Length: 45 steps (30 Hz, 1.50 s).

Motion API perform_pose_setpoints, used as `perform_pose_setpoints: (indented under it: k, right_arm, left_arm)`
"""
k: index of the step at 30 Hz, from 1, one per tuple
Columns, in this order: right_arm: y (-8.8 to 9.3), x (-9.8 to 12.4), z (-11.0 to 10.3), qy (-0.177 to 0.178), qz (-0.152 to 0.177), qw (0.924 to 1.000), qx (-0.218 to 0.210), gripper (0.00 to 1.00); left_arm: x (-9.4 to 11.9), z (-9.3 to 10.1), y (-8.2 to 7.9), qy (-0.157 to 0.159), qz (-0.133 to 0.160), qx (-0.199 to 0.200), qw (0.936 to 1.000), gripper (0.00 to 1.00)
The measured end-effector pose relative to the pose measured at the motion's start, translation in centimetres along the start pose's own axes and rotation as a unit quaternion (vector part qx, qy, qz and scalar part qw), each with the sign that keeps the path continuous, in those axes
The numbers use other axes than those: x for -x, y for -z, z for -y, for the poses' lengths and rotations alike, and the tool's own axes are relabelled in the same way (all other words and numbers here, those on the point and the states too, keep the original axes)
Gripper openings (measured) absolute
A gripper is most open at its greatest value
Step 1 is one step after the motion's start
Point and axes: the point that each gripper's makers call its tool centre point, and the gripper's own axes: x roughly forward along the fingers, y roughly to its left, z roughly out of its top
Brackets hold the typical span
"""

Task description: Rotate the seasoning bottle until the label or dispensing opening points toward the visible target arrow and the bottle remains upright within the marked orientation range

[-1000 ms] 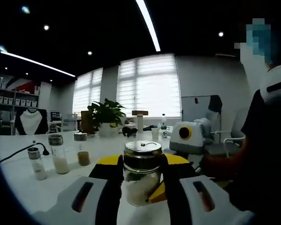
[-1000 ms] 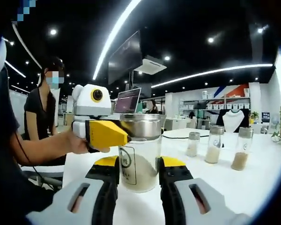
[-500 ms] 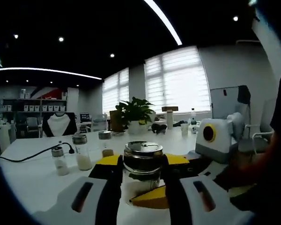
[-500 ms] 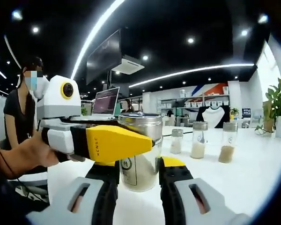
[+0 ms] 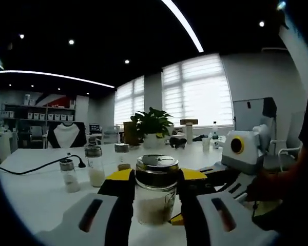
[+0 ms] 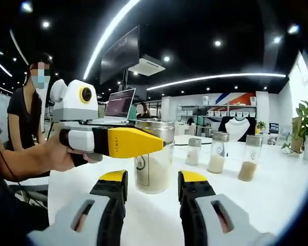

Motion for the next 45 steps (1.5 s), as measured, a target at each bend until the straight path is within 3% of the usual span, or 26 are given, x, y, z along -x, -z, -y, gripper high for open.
perform_pose_setpoints:
  k: [11,21,31,34,45]
  right_arm:
    - [0.3,0.6,1.0,0.009,-0.011,0.9999,0.008,0.38]
    - [0.5,0.7,1.2,0.012,-0.016,0.9998,0.006,0.37]
    - [0.5,0.7,1.1,0.005,-0.013,0.9999,0.001,0.36]
    - [0.4,0.7,1.0,0.003,-0.011,0.9999,-0.001,0.35]
    - [0.4,0.7,0.9,-0.003,-0.01,0.9999,-0.004,0.35]
  left_arm:
    - [1.2,-4.3,3.1,-0.05,-0.038,0.01,0.9979,0.35]
    - [1.8,-6.0,4.4,-0.045,-0.041,0.037,0.9975,0.35]
    - [2.5,-7.2,5.2,-0.008,-0.045,0.064,0.9969,0.35]
    - [2.6,-7.2,5.6,-0.008,-0.056,0.056,0.9968,0.35]
    - [3.2,-7.4,5.6,0.036,-0.053,0.06,0.9962,0.35]
